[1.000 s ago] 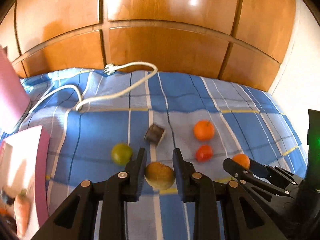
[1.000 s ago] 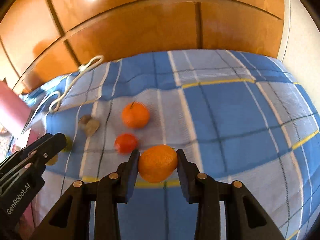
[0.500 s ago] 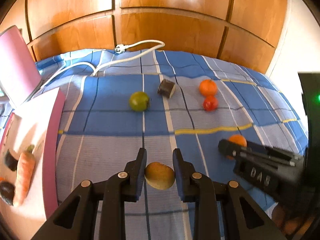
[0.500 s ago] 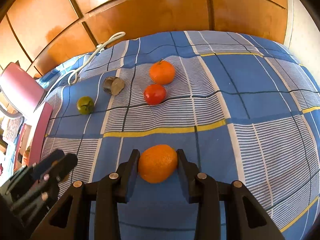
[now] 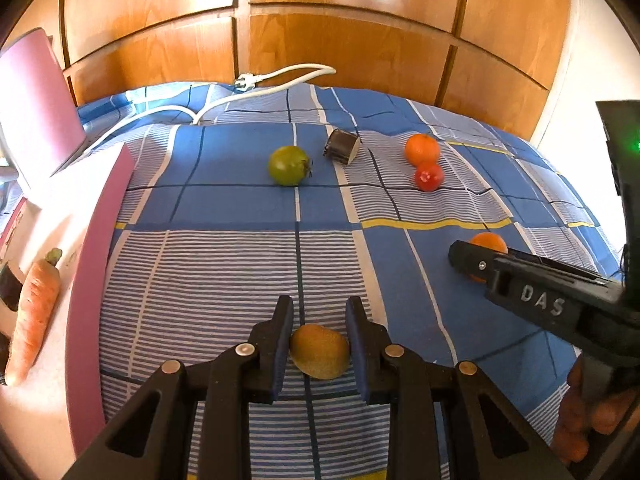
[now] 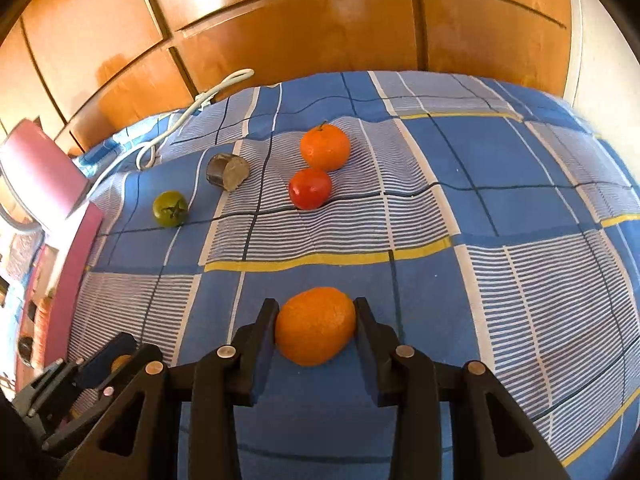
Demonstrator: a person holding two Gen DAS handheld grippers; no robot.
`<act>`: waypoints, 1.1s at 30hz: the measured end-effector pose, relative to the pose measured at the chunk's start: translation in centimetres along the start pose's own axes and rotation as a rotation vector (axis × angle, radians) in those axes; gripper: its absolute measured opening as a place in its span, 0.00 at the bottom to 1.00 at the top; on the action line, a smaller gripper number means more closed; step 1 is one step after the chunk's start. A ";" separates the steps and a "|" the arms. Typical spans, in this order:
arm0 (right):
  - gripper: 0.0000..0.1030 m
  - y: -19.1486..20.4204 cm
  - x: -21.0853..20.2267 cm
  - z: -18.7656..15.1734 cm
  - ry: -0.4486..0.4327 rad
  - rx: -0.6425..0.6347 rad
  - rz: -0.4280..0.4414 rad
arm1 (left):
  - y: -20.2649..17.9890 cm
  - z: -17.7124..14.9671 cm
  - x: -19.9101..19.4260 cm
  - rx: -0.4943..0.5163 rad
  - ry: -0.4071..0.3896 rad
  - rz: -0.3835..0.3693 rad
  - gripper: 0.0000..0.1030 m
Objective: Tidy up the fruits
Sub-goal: 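Lift and carry the brown fruit and orange toward the pink-rimmed tray with both tools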
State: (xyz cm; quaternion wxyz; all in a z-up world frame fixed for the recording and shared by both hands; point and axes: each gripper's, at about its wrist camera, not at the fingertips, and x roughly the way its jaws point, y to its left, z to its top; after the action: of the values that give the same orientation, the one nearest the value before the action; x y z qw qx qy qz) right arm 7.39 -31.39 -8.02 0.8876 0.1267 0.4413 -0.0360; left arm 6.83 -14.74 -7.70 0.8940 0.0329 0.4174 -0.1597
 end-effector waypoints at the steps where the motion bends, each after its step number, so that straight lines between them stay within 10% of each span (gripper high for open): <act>1: 0.37 0.3 0.0 -0.1 -0.005 -0.022 -0.016 | 0.0 -0.1 0.0 0.001 -0.004 -0.002 0.27; 33: 0.37 0.9 0.0 -0.9 -0.069 -0.065 -0.051 | -0.7 -0.4 -0.1 0.067 -0.025 0.034 0.27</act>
State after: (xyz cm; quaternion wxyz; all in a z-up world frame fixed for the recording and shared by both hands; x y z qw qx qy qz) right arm 6.83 -30.24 -8.32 0.9048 0.0852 0.4145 -0.0483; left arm 6.28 -15.28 -7.87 0.9001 0.0677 0.3999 -0.1589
